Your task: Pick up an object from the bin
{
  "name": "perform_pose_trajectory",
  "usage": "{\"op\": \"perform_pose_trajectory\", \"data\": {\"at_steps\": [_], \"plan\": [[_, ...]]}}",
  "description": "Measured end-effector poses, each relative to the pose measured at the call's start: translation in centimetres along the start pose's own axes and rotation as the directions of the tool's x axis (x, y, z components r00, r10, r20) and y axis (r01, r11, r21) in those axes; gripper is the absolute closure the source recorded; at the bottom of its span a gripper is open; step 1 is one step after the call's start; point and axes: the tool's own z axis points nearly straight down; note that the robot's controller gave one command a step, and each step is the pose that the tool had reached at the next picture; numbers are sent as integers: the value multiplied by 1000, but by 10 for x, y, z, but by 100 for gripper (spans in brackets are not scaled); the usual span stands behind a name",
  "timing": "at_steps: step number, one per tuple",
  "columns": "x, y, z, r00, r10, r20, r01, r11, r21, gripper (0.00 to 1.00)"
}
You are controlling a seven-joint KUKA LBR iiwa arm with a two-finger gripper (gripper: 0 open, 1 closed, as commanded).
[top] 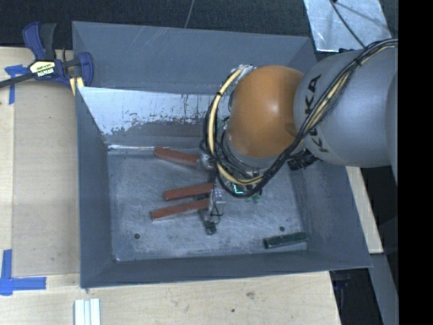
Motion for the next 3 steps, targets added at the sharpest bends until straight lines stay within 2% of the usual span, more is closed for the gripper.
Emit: {"op": "perform_pose_trajectory", "data": {"at_steps": [1,2,3], "plan": [[0,0,0,1000,1,0,-1,1000,0,0],[-15,35,45,997,76,5,-76,997,0,0],[-37,-43,83,998,-56,-1,56,998,1,100]]}}
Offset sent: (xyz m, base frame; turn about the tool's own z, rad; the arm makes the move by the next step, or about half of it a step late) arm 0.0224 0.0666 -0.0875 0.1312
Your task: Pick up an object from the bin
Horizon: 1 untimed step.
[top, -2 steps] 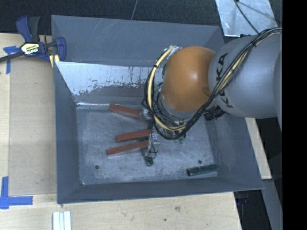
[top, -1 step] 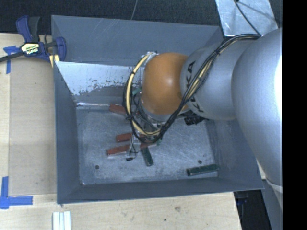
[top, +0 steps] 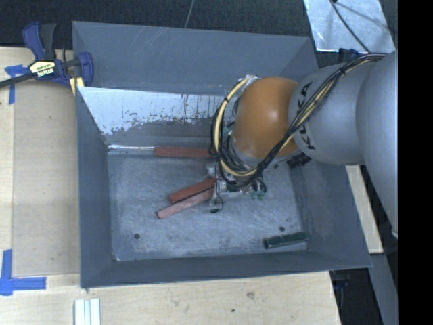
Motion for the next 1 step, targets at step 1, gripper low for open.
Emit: {"op": "perform_pose_trajectory", "data": {"at_steps": [1], "plan": [[0,0,0,1000,0,0,0,1000,0,100]]}}
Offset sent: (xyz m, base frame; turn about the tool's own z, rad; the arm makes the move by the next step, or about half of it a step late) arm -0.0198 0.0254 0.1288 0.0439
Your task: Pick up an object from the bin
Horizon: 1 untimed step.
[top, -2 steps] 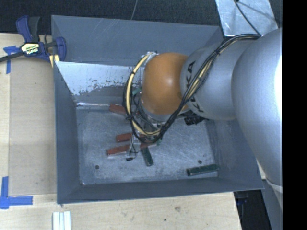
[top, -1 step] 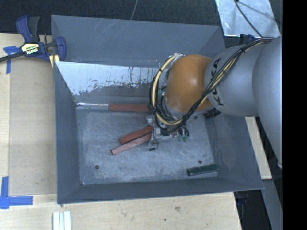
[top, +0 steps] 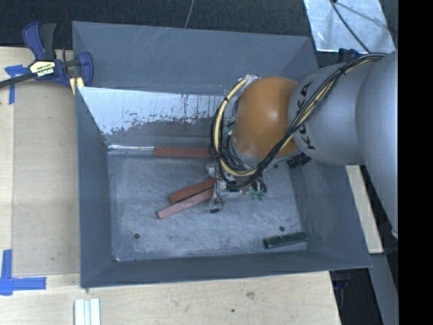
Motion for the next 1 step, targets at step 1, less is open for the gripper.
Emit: {"op": "perform_pose_trajectory", "data": {"at_steps": [1], "plan": [[17,26,-129,999,44,1,-44,999,-1,100]]}}
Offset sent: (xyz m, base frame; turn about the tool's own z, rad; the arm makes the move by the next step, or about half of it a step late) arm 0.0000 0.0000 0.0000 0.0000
